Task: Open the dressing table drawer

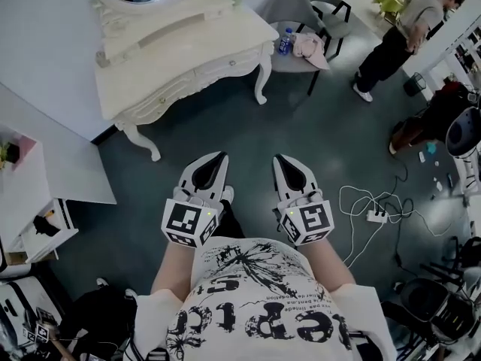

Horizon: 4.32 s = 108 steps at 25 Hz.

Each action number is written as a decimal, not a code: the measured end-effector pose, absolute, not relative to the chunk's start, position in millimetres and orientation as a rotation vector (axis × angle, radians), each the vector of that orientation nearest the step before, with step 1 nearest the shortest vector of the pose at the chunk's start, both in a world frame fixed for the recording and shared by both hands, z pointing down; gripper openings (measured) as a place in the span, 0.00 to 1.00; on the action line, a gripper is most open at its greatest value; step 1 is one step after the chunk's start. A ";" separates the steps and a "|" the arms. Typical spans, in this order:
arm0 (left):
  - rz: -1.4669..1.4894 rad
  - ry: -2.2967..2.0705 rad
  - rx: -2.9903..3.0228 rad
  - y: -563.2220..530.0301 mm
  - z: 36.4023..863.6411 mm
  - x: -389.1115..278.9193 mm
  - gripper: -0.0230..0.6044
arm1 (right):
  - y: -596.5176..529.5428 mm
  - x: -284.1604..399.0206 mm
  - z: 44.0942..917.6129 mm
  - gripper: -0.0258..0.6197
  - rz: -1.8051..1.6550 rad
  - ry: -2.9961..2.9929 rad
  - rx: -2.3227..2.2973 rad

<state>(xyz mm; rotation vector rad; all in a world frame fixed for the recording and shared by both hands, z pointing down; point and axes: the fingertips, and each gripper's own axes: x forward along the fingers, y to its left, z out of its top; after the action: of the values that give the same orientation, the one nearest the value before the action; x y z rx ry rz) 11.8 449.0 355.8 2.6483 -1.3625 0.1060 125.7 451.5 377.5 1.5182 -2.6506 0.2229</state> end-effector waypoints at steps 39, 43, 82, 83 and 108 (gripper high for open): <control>0.108 -1.708 2.357 -57.4 379.7 -52.8 0.07 | -96.3 71.0 399.7 0.07 0.213 -2.773 1.117; 0.085 -1.783 2.283 -111.7 384.7 -39.0 0.07 | -158.9 81.6 406.7 0.07 0.231 -2.780 1.011; 0.111 -1.773 2.130 -328.9 524.0 -159.1 0.07 | -423.2 -50.3 621.1 0.24 0.403 -2.483 0.872; 0.113 -1.773 2.126 -329.8 527.4 -159.6 0.07 | -427.9 -51.9 627.0 0.25 0.419 -2.474 0.884; 0.128 -1.775 2.032 -315.6 551.7 -161.9 0.07 | -442.6 -60.3 656.2 0.20 0.480 -2.357 0.975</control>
<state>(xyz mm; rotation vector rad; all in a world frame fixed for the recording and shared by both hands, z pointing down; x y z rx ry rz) -161.9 -315.6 551.7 2.0319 -1.7753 0.1284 -60.3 -442.6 656.2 0.9748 -2.3568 0.4805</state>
